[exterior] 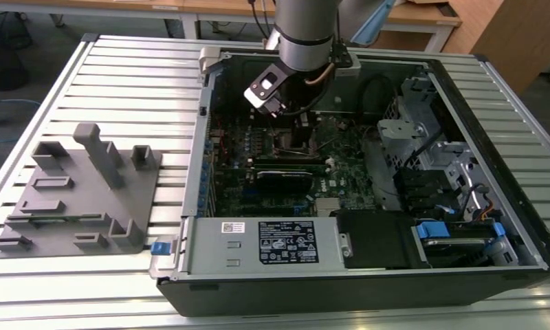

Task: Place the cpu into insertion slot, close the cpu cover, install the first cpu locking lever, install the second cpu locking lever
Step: 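Place the cpu into insertion slot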

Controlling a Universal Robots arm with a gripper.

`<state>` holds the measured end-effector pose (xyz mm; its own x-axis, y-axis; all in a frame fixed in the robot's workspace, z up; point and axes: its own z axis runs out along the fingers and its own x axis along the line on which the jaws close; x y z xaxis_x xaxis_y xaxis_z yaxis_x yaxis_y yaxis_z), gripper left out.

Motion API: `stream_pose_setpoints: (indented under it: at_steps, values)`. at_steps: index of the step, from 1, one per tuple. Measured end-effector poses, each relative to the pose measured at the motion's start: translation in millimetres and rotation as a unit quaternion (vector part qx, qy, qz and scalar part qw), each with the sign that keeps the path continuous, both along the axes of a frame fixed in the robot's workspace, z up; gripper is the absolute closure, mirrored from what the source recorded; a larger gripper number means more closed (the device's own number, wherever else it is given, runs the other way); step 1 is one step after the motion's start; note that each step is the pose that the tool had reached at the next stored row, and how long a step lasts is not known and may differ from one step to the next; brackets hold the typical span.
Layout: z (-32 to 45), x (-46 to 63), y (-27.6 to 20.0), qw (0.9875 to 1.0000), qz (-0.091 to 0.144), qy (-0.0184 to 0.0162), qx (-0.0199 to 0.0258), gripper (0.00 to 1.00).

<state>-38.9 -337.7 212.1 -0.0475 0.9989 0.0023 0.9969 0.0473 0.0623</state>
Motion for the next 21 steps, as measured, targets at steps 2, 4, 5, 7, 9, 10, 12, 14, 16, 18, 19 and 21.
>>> stream_pose_setpoints:
  at_steps: [2, 4, 5, 7, 9, 10, 12, 14, 16, 18, 19, 21]
  values:
    - [0.1, 0.0, 0.0, 1.0, 0.0, 0.0, -0.0001, 0.47]
    - [0.1, 0.0, 0.0, 1.0, 0.0, 0.0, 0.0, 0.54]
    - [0.1, 0.0, 0.0, 1.0, 0.0, 0.0, 0.0, 0.6]
    - [0.2, 0.0, 0.0, 1.0, 0.0, 0.0, 0.0, 0.65]
    - [0.2, 0.0, 0.0, 1.0, 0.0, 0.0, 0.0, 0.71]
    - [0.3, 0.0, 0.0, 1.0, 0.0, 0.0, 0.0, 0.77]
    - [0.3, 0.0, 0.0, 1.0, 0.0, 0.0, 0.0, 0.83]
    - [0.3, 0.0, 0.0, 1.0, 0.0, 0.0, 0.0, 0.89]
    - [0.4, 0.0, 0.0, 1.0, 0.0, 0.0, 0.0, 0.89]
    - [0.4, 0.0, 0.0, 1.0, 0.0, 0.0, 0.0, 0.89]
    - [0.6, 0.0, 0.0, 1.0, 0.0, 0.0, 0.0, 0.89]
    - [0.8, 0.0, 0.0, 1.0, 0.0, 0.0, 0.0, 0.89]
